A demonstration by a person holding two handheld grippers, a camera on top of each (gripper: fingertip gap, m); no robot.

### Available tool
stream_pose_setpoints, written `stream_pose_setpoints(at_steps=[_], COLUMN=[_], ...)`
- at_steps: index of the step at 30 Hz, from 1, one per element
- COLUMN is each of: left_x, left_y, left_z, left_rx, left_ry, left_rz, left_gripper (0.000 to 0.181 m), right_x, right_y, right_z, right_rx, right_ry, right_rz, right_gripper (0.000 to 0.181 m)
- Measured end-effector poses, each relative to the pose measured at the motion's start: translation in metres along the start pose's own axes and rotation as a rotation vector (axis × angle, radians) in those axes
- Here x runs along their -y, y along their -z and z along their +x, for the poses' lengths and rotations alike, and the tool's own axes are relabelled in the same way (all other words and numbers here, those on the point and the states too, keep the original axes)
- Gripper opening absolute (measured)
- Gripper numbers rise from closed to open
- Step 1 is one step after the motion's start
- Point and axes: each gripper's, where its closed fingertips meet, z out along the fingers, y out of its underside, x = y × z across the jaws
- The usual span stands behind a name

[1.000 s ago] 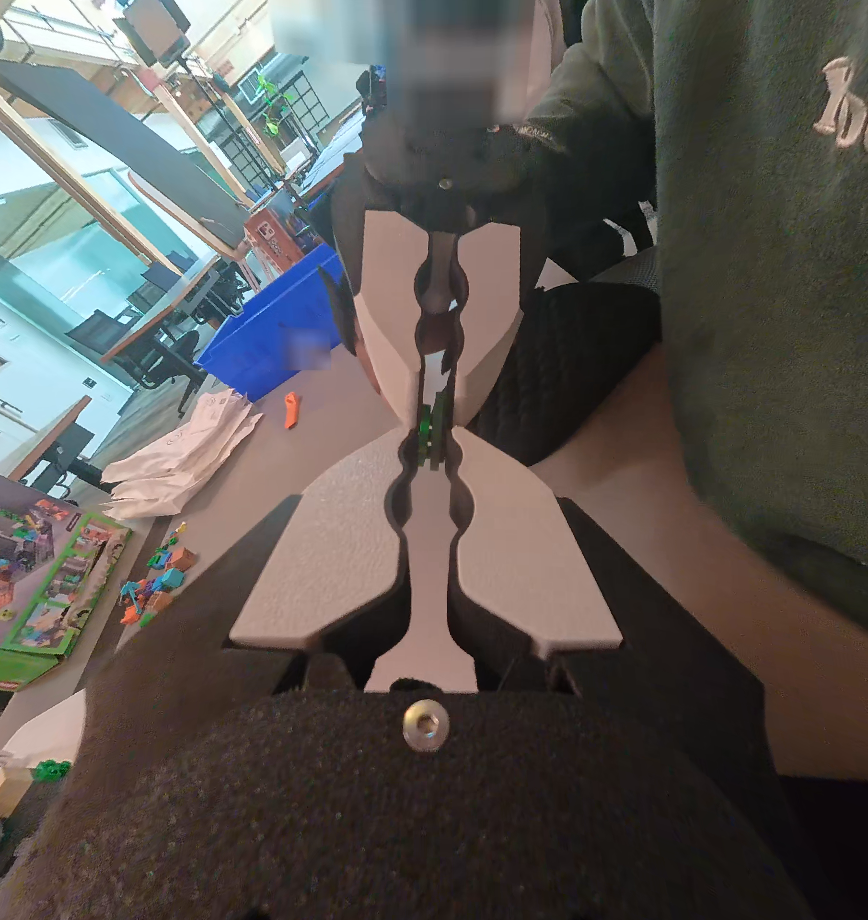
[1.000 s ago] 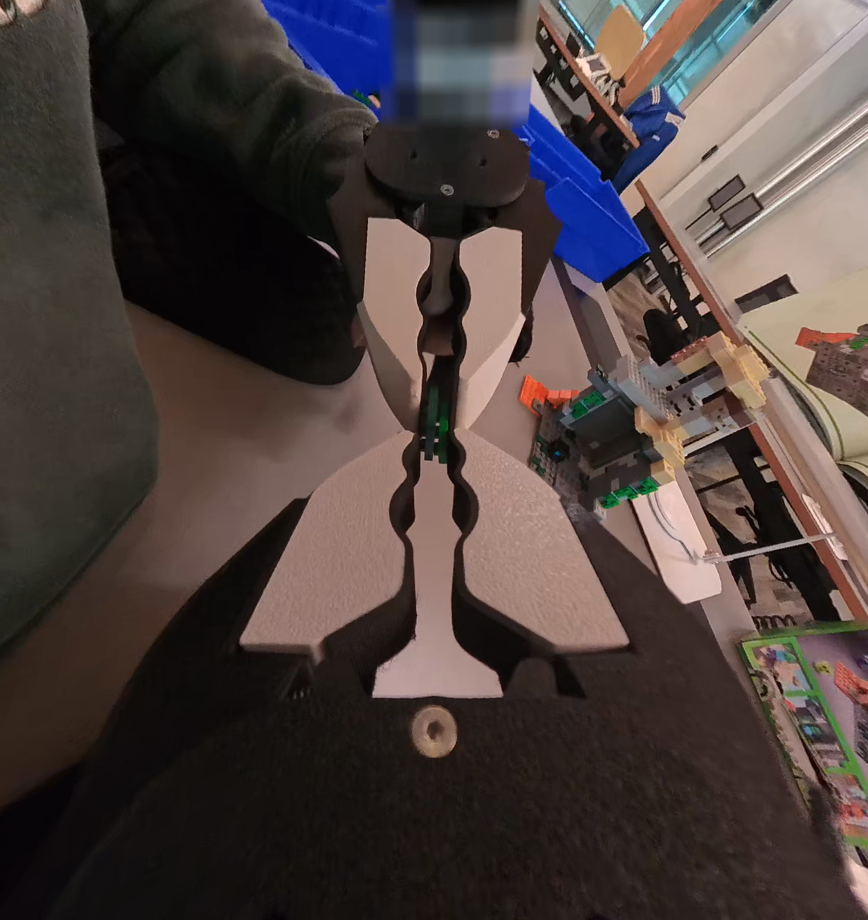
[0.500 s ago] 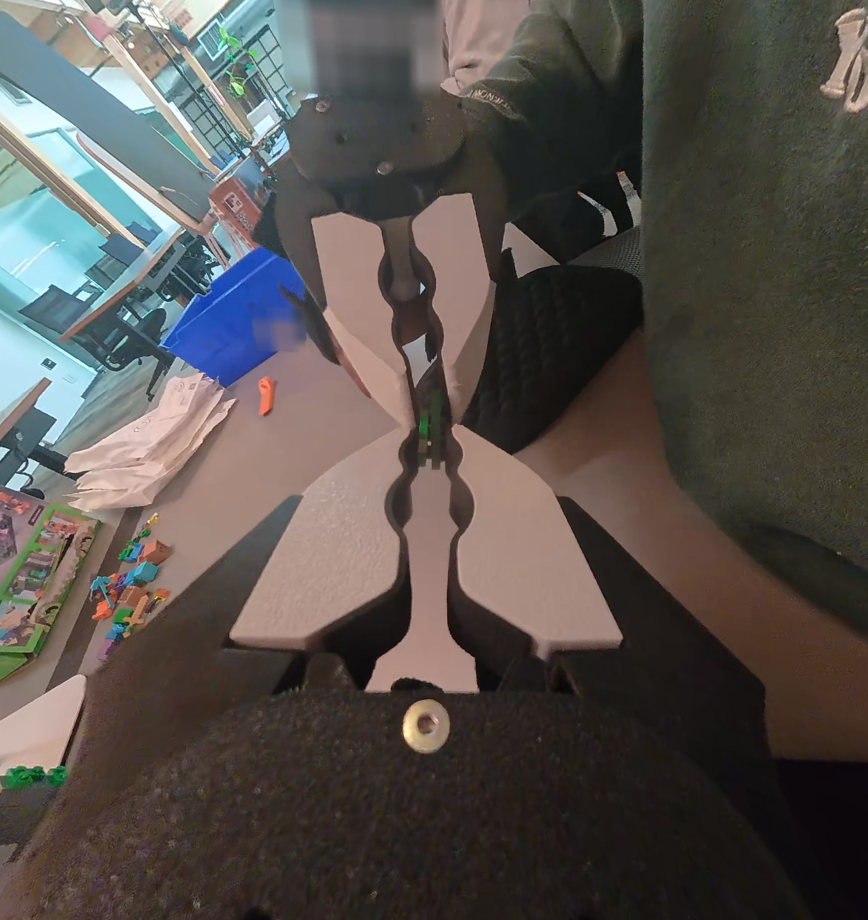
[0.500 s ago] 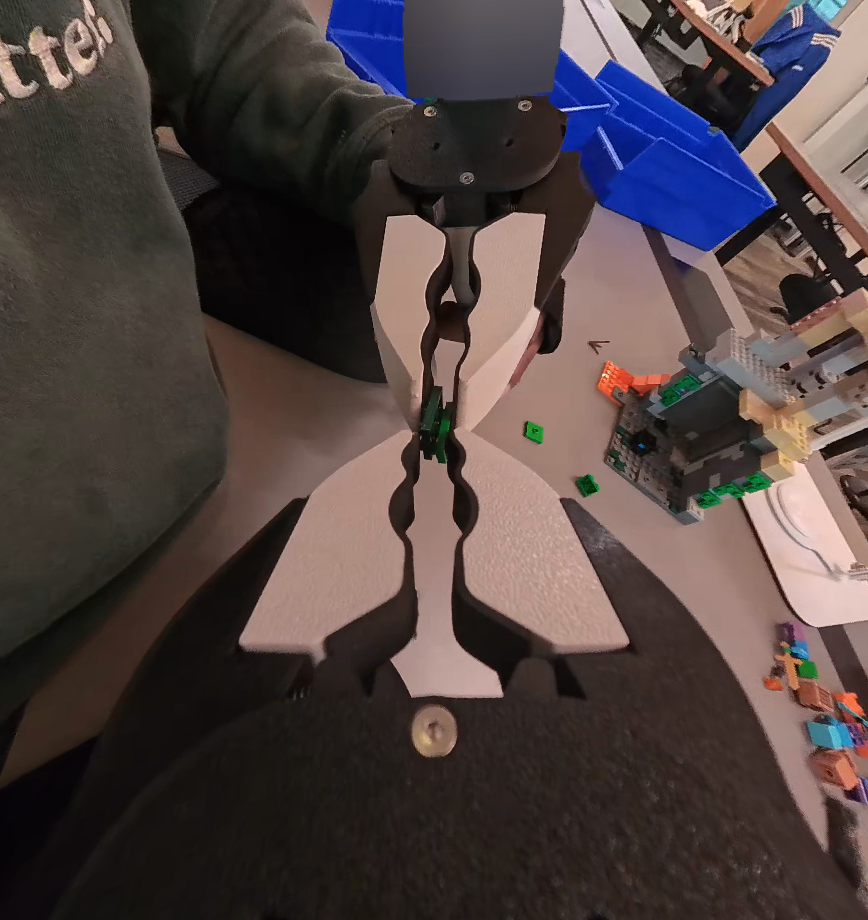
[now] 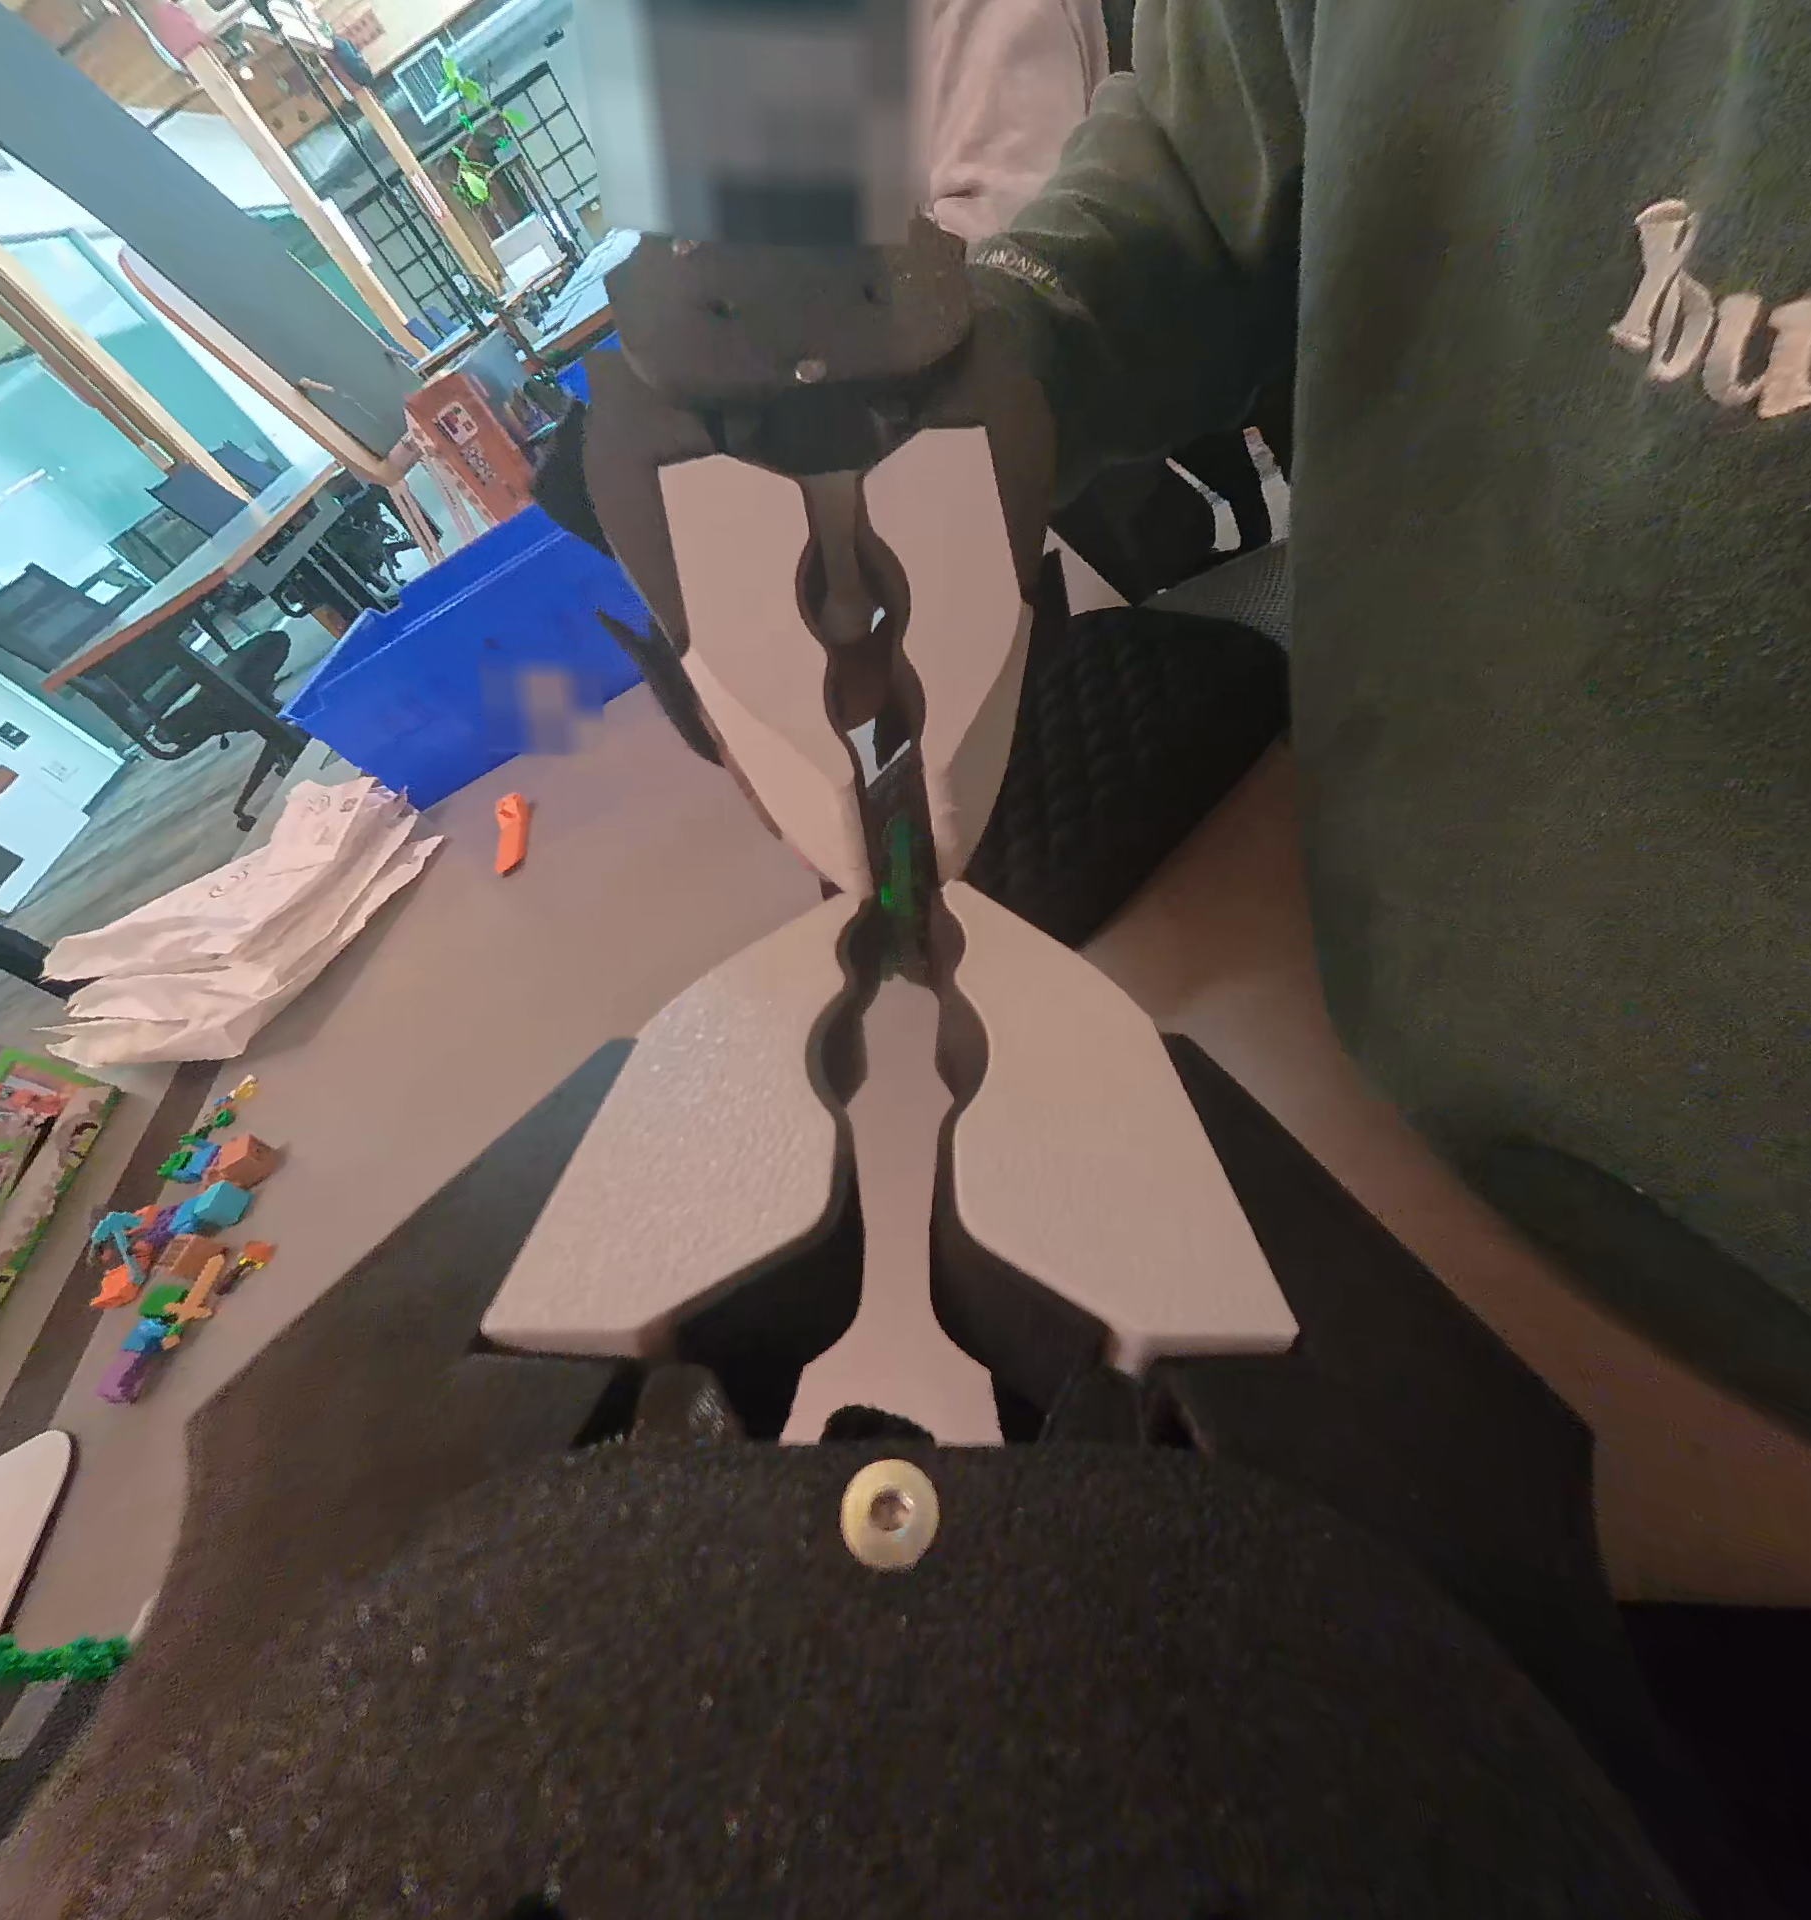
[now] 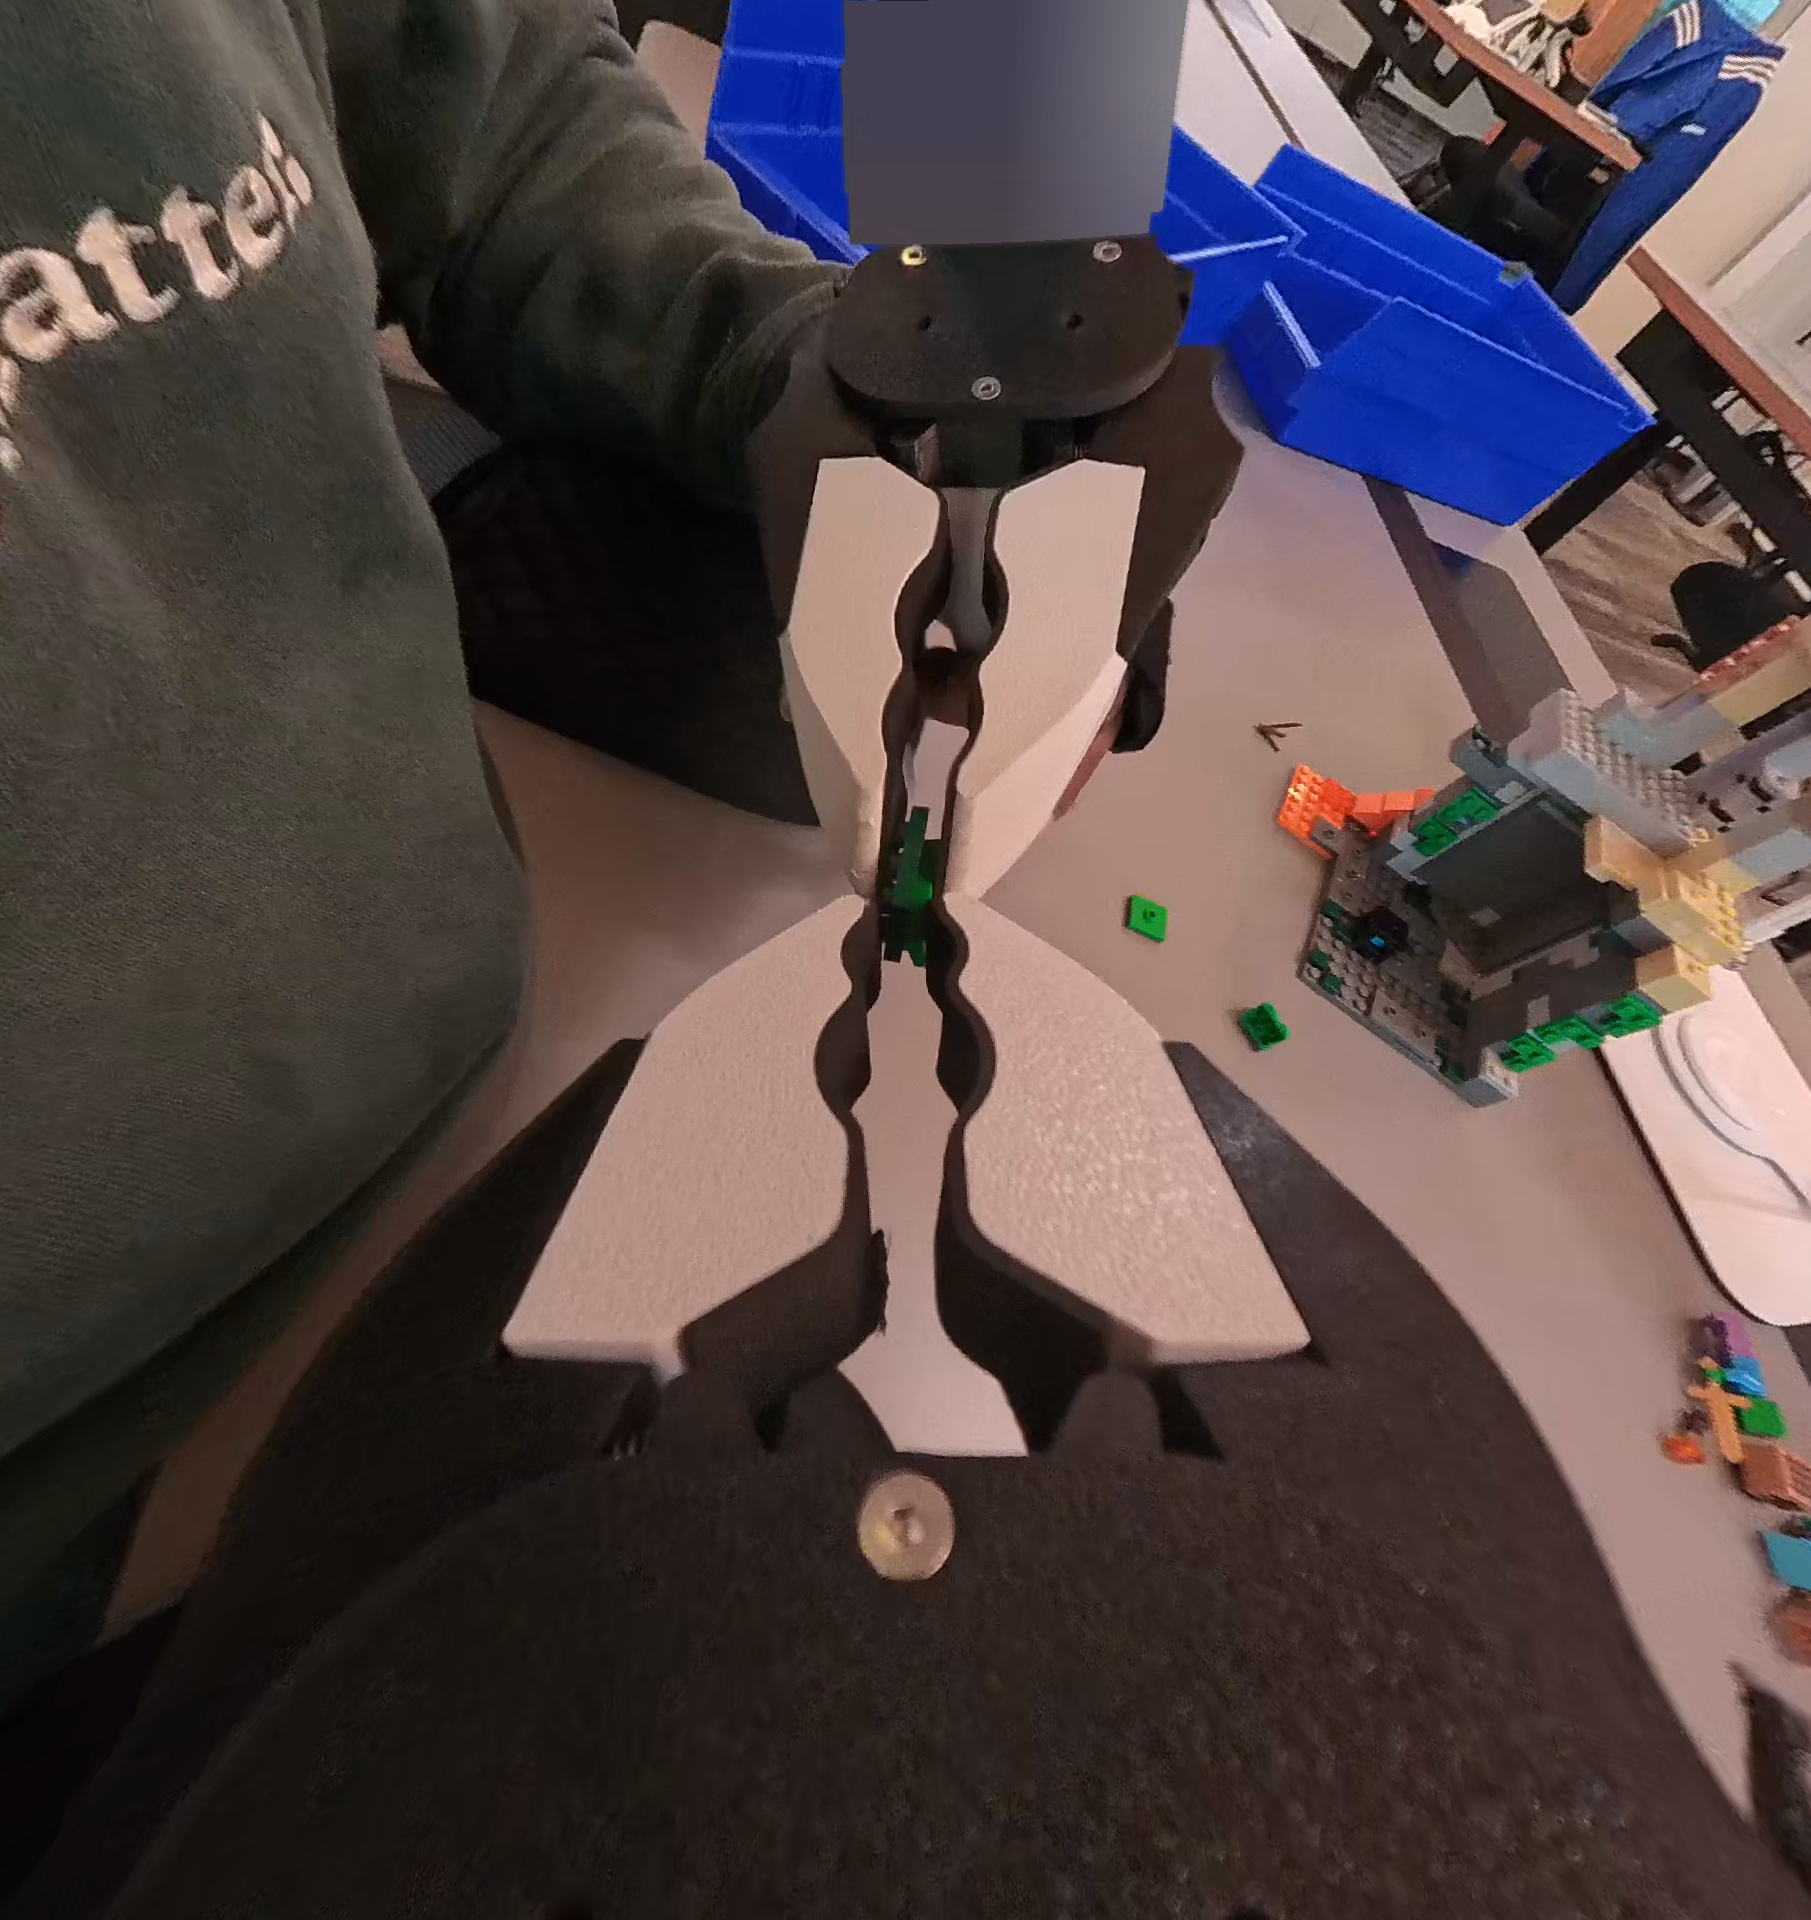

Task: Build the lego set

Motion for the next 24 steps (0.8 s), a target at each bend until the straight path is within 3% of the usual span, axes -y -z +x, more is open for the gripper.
stream_pose_setpoints(at_steps=[9,15,20,24], left_x=[0.0,-0.012,-0.023,-0.027], left_y=[0.0,0.001,0.004,0.006], left_z=[-0.002,-0.005,-0.016,-0.017], left_rx=[0.026,0.003,0.011,0.04], left_ry=[-0.022,0.099,0.281,0.225], left_rz=[-0.015,-0.023,-0.023,-0.04], left_gripper=[0.009,0.009,0.008,0.008], right_x=[0.001,-0.01,-0.016,-0.02], right_y=[0.001,-0.008,-0.009,-0.011], right_z=[0.003,0.008,0.02,0.021], right_rx=[0.003,0.0,-0.099,-0.101], right_ry=[-0.046,-0.145,-0.025,-0.009], right_rz=[0.062,0.086,0.046,-0.003], right_gripper=[0.008,0.008,0.012,0.02])
